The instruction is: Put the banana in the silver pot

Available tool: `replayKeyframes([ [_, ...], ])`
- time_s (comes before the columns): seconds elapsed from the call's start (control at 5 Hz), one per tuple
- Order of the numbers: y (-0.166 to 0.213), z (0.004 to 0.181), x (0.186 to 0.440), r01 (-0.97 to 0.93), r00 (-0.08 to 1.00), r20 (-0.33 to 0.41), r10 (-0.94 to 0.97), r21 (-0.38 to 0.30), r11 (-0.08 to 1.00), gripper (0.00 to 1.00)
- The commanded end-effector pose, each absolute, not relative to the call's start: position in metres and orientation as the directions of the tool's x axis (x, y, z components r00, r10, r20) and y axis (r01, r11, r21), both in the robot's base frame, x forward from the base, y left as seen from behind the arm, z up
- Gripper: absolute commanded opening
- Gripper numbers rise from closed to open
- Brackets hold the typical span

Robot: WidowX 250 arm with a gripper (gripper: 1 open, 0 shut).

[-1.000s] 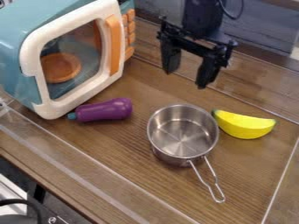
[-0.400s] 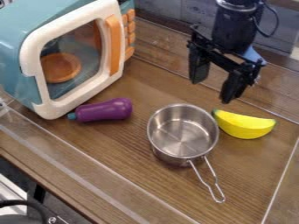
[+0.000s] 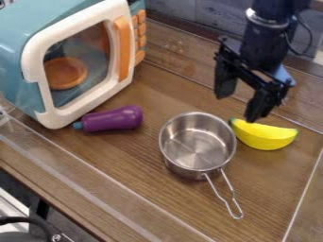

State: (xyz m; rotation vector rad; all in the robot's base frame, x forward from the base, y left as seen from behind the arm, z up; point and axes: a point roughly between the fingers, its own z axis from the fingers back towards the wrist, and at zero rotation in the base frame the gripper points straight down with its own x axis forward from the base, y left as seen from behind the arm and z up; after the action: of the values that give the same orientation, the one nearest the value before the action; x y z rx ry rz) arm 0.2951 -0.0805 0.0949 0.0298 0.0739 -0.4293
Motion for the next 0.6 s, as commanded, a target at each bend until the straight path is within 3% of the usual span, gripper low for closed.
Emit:
replayKeyframes([
  [0.0, -0.09, 0.098, 0.307, 0.461, 0.887, -0.022, -0.461, 0.043, 0.886, 1.0],
  [0.4, -0.109, 0.065, 0.314, 0.554, 0.832, -0.006, -0.555, 0.069, 0.829, 1.0],
])
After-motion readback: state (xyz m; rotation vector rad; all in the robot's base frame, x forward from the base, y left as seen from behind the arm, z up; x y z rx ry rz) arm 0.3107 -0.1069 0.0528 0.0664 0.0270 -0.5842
